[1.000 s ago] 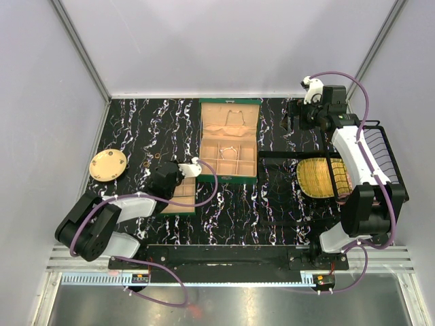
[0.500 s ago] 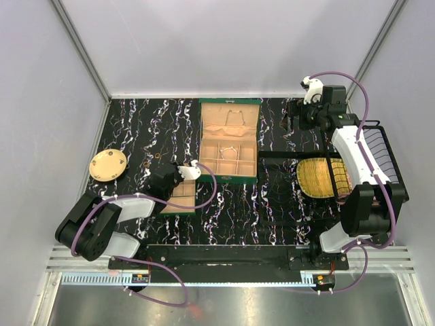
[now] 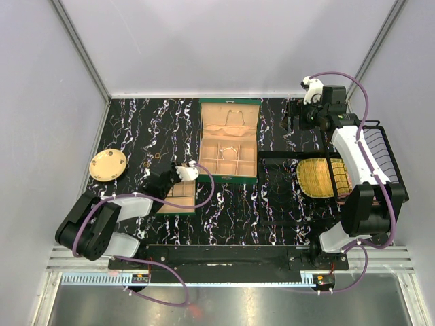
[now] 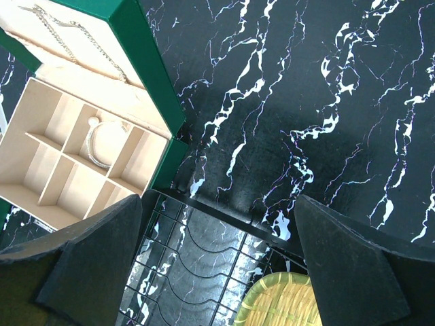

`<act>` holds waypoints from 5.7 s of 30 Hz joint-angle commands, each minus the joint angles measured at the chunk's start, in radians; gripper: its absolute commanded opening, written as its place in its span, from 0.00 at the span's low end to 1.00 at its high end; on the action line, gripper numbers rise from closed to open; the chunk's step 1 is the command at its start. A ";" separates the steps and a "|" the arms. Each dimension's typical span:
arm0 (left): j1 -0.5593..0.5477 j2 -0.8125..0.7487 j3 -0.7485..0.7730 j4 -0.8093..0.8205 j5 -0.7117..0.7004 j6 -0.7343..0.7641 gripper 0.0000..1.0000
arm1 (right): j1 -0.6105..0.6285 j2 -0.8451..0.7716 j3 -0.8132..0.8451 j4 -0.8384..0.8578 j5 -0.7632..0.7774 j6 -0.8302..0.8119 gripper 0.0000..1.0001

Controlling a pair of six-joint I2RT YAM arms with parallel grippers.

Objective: Organize the mixed jewelry

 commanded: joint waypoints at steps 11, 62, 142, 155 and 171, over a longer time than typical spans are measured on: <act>0.022 0.058 -0.025 0.137 0.023 0.075 0.00 | 0.003 -0.004 0.014 0.014 -0.005 -0.012 1.00; 0.108 0.104 -0.115 0.247 0.222 0.309 0.00 | 0.003 0.031 0.016 0.011 0.025 -0.024 1.00; 0.122 -0.170 0.125 -0.328 0.270 0.080 0.21 | 0.003 0.065 0.025 0.008 0.053 -0.035 0.99; 0.249 -0.139 0.283 -0.390 0.321 -0.288 0.31 | 0.004 0.053 0.024 0.006 0.039 -0.030 1.00; 0.349 0.201 0.670 -0.757 0.371 -0.409 0.37 | 0.059 -0.009 0.014 0.019 0.062 -0.035 0.99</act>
